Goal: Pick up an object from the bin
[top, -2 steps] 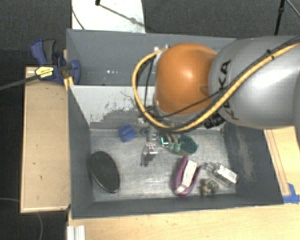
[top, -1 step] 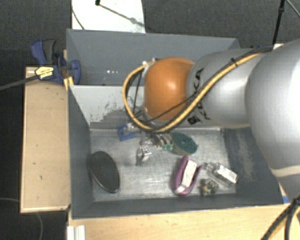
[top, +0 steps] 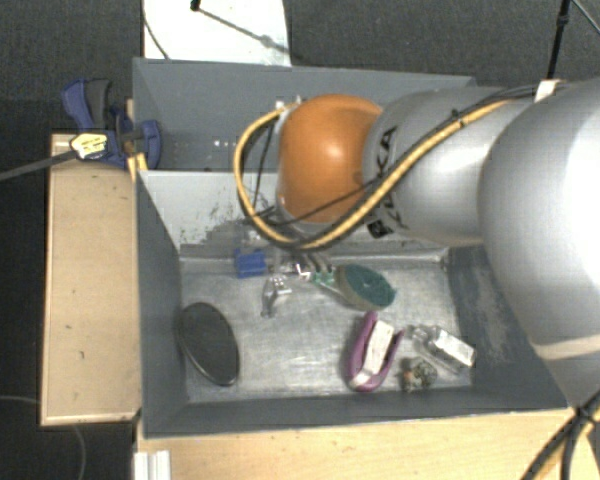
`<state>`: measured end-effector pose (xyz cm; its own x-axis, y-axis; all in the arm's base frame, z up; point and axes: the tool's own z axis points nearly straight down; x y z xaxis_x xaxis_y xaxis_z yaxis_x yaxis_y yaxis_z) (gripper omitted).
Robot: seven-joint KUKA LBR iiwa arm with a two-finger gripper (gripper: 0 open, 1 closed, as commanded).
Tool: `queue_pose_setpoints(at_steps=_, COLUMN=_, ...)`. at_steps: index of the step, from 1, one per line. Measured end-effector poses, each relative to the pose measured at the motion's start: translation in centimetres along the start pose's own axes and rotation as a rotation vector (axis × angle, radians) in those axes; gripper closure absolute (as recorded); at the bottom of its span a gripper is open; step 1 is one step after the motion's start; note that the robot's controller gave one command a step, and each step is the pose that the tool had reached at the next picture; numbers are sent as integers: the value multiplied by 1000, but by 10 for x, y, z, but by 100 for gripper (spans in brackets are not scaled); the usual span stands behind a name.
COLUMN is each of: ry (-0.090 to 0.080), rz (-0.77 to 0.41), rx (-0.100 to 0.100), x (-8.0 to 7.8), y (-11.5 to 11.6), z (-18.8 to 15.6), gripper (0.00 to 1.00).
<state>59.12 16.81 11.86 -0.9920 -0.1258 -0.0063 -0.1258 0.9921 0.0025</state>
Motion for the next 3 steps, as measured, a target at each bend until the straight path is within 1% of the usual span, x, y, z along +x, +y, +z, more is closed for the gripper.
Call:
queue_pose_setpoints(at_steps=1, ry=-6, rz=-95, rx=5, x=8, y=-66, z=-99, gripper=0)
queue_pose_setpoints(at_steps=2, ry=-15, rz=-208, rx=-2, x=33, y=-134, z=25, gripper=0)
queue_pose_setpoints(at_steps=3, ry=-1, rz=-23, rx=1, x=20, y=-128, z=29, gripper=0)
